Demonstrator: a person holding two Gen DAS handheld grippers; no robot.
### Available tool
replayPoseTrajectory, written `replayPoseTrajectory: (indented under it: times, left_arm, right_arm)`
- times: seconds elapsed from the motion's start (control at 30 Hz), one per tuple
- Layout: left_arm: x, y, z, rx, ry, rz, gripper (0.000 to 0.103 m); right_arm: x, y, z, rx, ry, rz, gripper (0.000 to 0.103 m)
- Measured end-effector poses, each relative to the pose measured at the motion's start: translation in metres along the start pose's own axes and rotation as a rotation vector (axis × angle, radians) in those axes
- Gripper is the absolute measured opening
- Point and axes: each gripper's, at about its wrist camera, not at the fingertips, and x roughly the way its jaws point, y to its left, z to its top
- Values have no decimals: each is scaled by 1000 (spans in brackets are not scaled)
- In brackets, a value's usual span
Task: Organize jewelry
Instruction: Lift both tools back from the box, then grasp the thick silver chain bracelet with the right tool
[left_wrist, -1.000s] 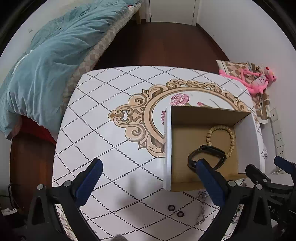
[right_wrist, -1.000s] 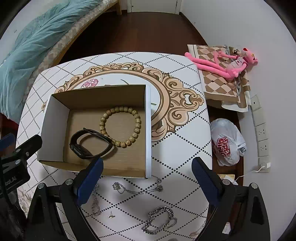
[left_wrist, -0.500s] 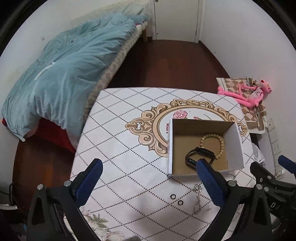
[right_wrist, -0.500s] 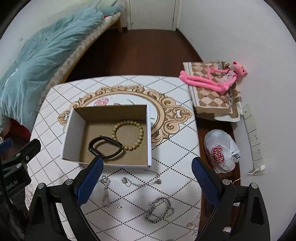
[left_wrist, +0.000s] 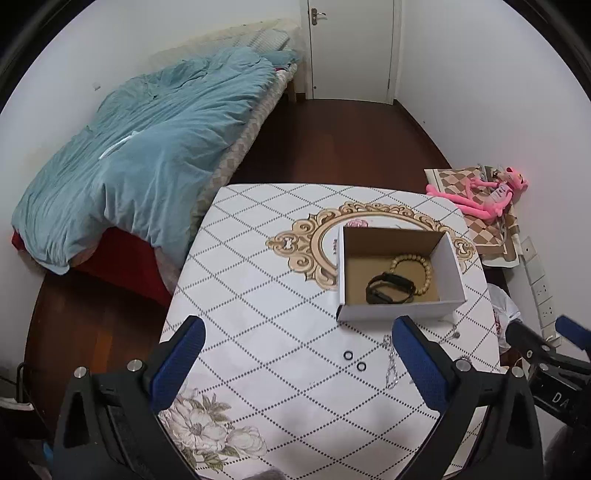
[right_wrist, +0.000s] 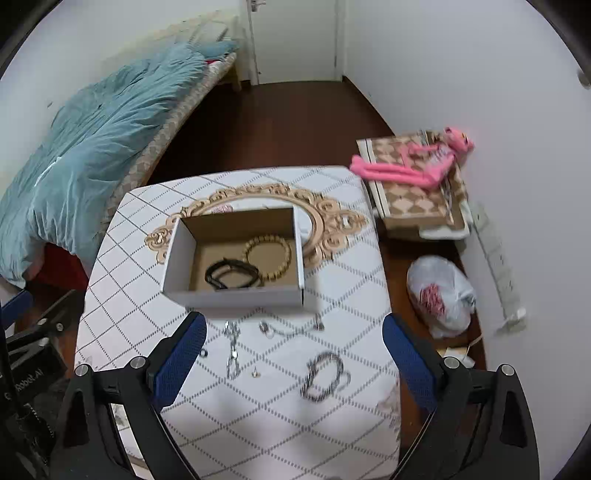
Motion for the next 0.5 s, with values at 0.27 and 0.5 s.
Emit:
replayPoseTrajectory:
  times: [0.27, 0.5]
  left_arm:
    - [40, -10, -45, -6, 74, 10, 103]
    - [83, -27, -76, 25, 161, 28, 103]
  right_arm:
    - [69, -60, -57, 172, 195, -16, 97]
    - [127, -86, -90, 251, 272, -9, 77]
